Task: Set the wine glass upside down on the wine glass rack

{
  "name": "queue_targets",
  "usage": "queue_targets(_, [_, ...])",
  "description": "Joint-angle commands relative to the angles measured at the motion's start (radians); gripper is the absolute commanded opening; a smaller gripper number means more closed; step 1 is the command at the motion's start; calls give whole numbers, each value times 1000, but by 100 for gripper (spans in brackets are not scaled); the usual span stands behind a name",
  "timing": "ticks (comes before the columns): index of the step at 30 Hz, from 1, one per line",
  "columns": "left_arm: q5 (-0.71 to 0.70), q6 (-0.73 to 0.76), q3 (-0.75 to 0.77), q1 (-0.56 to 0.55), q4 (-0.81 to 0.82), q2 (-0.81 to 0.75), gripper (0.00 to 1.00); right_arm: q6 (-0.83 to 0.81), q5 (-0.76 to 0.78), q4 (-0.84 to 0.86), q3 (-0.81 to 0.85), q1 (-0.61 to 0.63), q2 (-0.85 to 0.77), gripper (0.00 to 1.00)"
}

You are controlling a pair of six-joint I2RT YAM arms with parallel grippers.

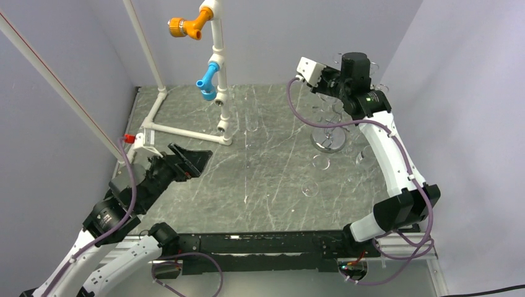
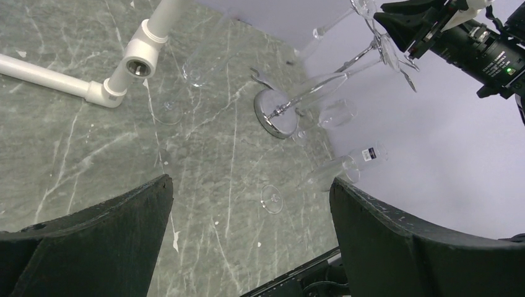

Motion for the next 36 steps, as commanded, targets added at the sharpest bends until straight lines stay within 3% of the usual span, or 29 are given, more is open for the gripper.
queue_targets(1, [22,2,23,-4,43,13,99,33,-35,23,34,-12,-11,24])
queue_targets(8, [48,-9,15,-3,76,41,99,83,-102,-42,91,-30,-22,30])
queue_targets(14, [108,14,84,-4,90,162,99,196,-179,-83,151,-31,-71,40])
queue_targets(20, [164,65,255,-8,-4,369,99,388,-414,-254,255,-30,-108,53])
queue_targets(27, [148,167,454,-154,-40,613,99,694,-597,-230,100,-41,-251,58])
queue_targets(36, [342,247,615,-255,-20,872,95,1088,-458,-52,-50,-324,-421,61])
